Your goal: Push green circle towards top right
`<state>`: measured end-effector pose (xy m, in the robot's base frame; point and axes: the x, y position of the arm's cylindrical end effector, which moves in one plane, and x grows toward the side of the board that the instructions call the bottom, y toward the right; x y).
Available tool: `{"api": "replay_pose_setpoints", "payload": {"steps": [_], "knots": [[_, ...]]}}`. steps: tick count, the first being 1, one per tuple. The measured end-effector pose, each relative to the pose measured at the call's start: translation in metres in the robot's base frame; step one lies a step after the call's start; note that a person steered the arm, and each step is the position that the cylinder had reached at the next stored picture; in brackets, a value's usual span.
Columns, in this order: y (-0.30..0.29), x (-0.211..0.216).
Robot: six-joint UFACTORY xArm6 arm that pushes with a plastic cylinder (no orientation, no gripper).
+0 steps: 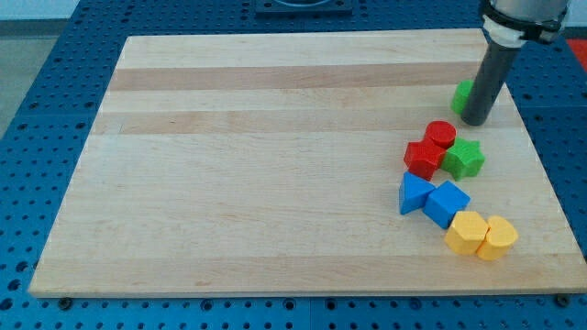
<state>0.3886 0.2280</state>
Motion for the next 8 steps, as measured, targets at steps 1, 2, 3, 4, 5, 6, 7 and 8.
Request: {"api": "replay_pose_setpoints", "payload": {"steps": [1, 2, 3, 4, 5, 6, 7, 8], "knots": [[0.0, -0.014], [0.001, -0.026], [0.004, -0.043], [0.004, -0.066], [0.004, -0.087], [0.004, -0.108], [0.004, -0.123], [0.004, -0.128]]}}
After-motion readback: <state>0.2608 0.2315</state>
